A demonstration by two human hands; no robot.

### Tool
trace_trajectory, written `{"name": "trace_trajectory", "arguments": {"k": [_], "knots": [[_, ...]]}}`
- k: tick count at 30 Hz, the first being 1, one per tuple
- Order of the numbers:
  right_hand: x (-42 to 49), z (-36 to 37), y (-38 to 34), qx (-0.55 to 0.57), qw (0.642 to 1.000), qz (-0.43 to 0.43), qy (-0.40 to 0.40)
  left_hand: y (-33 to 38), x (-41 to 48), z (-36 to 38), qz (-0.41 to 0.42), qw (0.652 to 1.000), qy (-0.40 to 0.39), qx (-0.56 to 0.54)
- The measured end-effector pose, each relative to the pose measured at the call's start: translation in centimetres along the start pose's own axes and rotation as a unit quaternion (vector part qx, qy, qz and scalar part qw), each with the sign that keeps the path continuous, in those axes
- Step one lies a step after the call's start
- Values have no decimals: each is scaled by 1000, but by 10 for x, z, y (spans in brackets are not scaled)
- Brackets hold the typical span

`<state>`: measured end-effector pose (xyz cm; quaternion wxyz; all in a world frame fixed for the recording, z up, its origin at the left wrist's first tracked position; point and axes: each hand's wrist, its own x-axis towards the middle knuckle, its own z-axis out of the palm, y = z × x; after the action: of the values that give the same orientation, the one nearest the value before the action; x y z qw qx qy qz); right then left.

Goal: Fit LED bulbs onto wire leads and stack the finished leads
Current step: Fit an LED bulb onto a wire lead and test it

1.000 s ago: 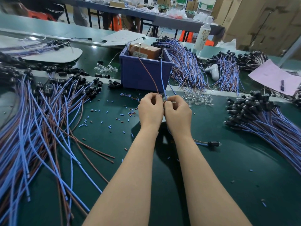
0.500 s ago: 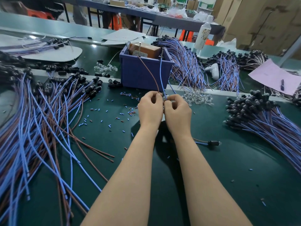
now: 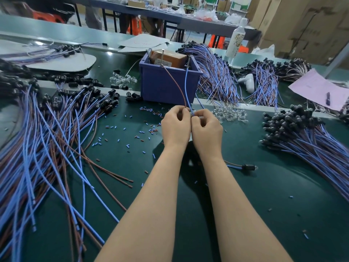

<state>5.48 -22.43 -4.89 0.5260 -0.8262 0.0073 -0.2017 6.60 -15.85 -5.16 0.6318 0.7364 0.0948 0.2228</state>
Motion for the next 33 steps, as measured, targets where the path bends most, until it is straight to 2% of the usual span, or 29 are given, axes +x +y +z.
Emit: {"name": "trace_trajectory", "arguments": {"k": [16, 21, 23, 25, 27, 29, 31, 33], "knots": [[0, 0, 1, -3, 1000, -4, -15, 0, 2, -1, 2, 1000, -7, -8], [3, -6, -3, 26, 998, -21, -57, 8, 5, -4, -29, 990, -64, -118], [4, -7, -7, 51, 992, -30, -111, 15, 4, -5, -18, 987, -23, -155], [4, -11, -10, 48, 978, -35, -198, 22, 7, -14, 8, 981, 89, -175], [5, -20, -11, -33, 952, -34, -302, 27, 17, -30, 12, 951, 223, -215], [5, -29, -11, -111, 910, -15, -400, 27, 27, -48, -12, 915, 306, -262], [5, -35, -13, -141, 886, 0, -441, 23, 32, -58, -47, 895, 339, -285], [7, -40, -13, -174, 890, -3, -421, 19, 34, -61, -74, 885, 350, -298]]}}
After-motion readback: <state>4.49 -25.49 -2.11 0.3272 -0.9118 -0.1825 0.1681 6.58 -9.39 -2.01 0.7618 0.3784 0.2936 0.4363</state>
